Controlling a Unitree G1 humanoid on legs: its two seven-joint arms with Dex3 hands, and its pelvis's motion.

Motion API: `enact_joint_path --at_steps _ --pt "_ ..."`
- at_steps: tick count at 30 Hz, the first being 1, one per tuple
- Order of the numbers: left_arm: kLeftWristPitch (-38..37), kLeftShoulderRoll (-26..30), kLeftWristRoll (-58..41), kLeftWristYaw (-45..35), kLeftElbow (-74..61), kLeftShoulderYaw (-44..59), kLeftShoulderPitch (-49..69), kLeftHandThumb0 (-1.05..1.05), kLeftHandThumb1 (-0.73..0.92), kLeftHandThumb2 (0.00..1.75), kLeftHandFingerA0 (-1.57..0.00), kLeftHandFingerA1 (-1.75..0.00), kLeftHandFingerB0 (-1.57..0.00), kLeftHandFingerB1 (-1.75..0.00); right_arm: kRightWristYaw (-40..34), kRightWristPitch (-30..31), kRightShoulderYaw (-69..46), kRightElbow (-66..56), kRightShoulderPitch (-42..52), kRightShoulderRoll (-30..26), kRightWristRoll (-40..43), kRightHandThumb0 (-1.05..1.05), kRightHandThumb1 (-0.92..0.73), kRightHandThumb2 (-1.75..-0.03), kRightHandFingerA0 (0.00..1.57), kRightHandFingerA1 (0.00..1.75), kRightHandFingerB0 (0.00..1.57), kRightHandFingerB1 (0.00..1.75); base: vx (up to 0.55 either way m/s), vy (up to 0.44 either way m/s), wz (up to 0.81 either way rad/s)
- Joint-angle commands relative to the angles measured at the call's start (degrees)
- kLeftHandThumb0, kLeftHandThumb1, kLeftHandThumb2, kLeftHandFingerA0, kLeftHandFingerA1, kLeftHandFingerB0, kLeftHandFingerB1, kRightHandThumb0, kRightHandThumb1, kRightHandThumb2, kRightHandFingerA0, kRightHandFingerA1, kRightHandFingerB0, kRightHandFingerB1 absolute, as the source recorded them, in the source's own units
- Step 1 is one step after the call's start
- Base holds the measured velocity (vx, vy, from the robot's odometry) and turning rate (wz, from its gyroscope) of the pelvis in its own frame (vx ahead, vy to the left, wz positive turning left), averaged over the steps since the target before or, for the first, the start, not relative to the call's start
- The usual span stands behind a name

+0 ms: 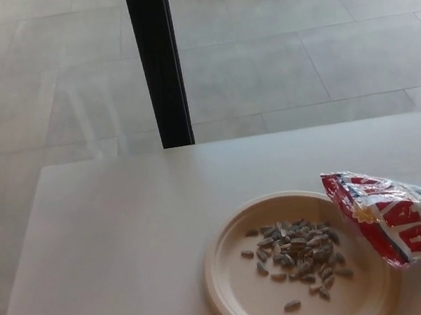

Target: The robot uses its right hand to pick up a bag of sunflower seeds kept in the middle of the desk and tilts it over a plate kept next to it to pour out a few seeds and then puts the bag of seeds back on the desk

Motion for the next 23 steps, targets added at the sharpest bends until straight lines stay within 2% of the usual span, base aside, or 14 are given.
enact_joint_path --at_steps 1,2,3,5,6,7,8,11,12,13,15,16,17,23 --pt "-0.7 1.8 0.3 -3.5 -0.3 -1.3 -0.2 -0.36 0.57 1.18 -0.1 -0.61 -0.05 -0.56 2.0 -1.2 2.7 8.2 -2.3 -2.8 -1.8 -0.6 -0.51 -0.82 0.09 0.59 0.12 0.46 0.0 0.0 0.0" --pt "-0.8 1.6 0.2 -3.5 -0.7 -1.3 -0.3 -0.36 0.57 1.18 -0.1 -0.61 -0.05 -0.56 2.7 -1.4 3.5 7.4 -1.9 -2.9 -1.8 -0.6 -0.51 -0.83 0.08 0.61 0.12 0.47 0.0 0.0 0.0" --pt "-0.8 1.5 0.1 -3.6 -0.9 -1.4 -0.3 -0.36 0.56 1.18 -0.11 -0.61 -0.06 -0.56 2.9 -1.6 3.8 7.1 -1.7 -3.0 -1.7 -0.7 -0.61 -0.58 0.13 0.85 0.24 0.57 0.0 0.0 0.0" --pt "0.1 1.4 -0.4 -3.8 -1.9 -1.3 -0.5 -0.36 0.57 1.18 -0.11 -0.62 -0.06 -0.57 2.6 1.1 5.7 -3.1 2.4 -1.4 -1.7 -0.6 -0.68 -0.6 0.09 0.74 0.16 0.47 0.0 0.0 0.0" --pt "0.4 1.4 -0.4 -3.9 -2.1 -1.4 -0.7 -0.73 0.83 0.86 -0.12 -0.77 -0.07 -0.62 2.1 1.7 6.5 -5.1 3.3 -1.3 -2.3 -0.59 -0.68 -0.6 0.11 0.72 0.18 0.45 0.0 0.0 0.0" --pt "0.9 1.2 -0.7 -3.9 -3.1 -1.4 -0.6 -0.71 0.83 0.91 -0.12 -0.77 -0.07 -0.64 2.0 2.2 7.3 -6.6 3.9 -1.2 -2.7 -0.59 -0.69 -0.61 0.09 0.71 0.17 0.45 0.0 0.0 0.0" --pt "1.1 1.2 -0.8 -4.2 -3.5 -1.4 -0.4 -0.73 0.71 1.22 -0.11 -0.68 -0.1 -0.63 2.1 2.6 7.4 -6.5 3.9 -1.3 -2.4 -0.57 -0.68 -0.61 0.07 0.69 0.16 0.45 0.0 0.0 0.0" --pt "0.9 1.2 -0.8 -4.4 -3.1 -1.3 -0.6 -0.76 0.7 1.2 -0.08 -0.66 -0.09 -0.62 2.3 2.1 7.9 -4.5 3.1 -2.0 -2.5 -0.57 -0.68 -0.6 0.12 0.7 0.17 0.44 0.0 0.0 0.0" --pt "1.1 1.2 -0.8 -4.0 -3.2 -1.3 -0.6 -0.75 0.7 1.19 -0.08 -0.66 -0.07 -0.61 2.1 2.2 7.9 -3.7 2.8 -2.2 -2.3 -0.57 -0.68 -0.61 0.11 0.68 0.19 0.44 0.0 0.0 0.0" --pt "1.8 1.1 -0.7 -2.8 -3.4 -1.3 -0.5 -0.34 0.62 1.21 -0.12 -0.63 -0.07 -0.58 2.1 2.4 8.2 -2.1 2.4 -2.8 -2.8 -0.57 -0.67 -0.6 0.12 0.68 0.23 0.43 0.0 0.0 0.0" --pt "1.1 1.2 -0.2 -3.0 -3.5 -1.7 -0.1 -0.72 0.68 1.16 -0.14 -0.68 -0.12 -0.62 2.4 2.1 8.0 -0.1 1.6 -3.1 -2.2 -0.61 -0.5 -0.85 0.13 0.63 0.19 0.51 0.0 0.0 0.0" --pt "1.2 1.1 -0.2 -2.9 -3.7 -1.7 -0.3 -0.72 0.68 1.16 -0.14 -0.68 -0.12 -0.62 2.4 2.1 8.0 0.1 1.1 -3.3 -2.1 -0.61 -0.5 -0.85 0.13 0.63 0.19 0.51 0.0 0.0 0.0" --pt "1.0 1.3 -0.1 -2.6 -3.1 -1.7 -0.4 -0.34 0.61 1.21 -0.12 -0.62 -0.07 -0.57 2.8 1.9 8.3 1.2 0.8 -3.8 -2.4 -0.57 -0.66 -0.6 0.14 0.67 0.23 0.43 0.0 0.0 0.0" --pt "1.4 0.8 -0.4 -2.0 -4.9 -1.8 0.8 -0.34 0.62 1.21 -0.13 -0.62 -0.07 -0.57 3.1 -0.8 8.4 5.7 -0.9 -4.5 -3.1 -0.55 -0.67 -0.6 0.07 0.6 0.17 0.39 0.0 0.0 0.0"
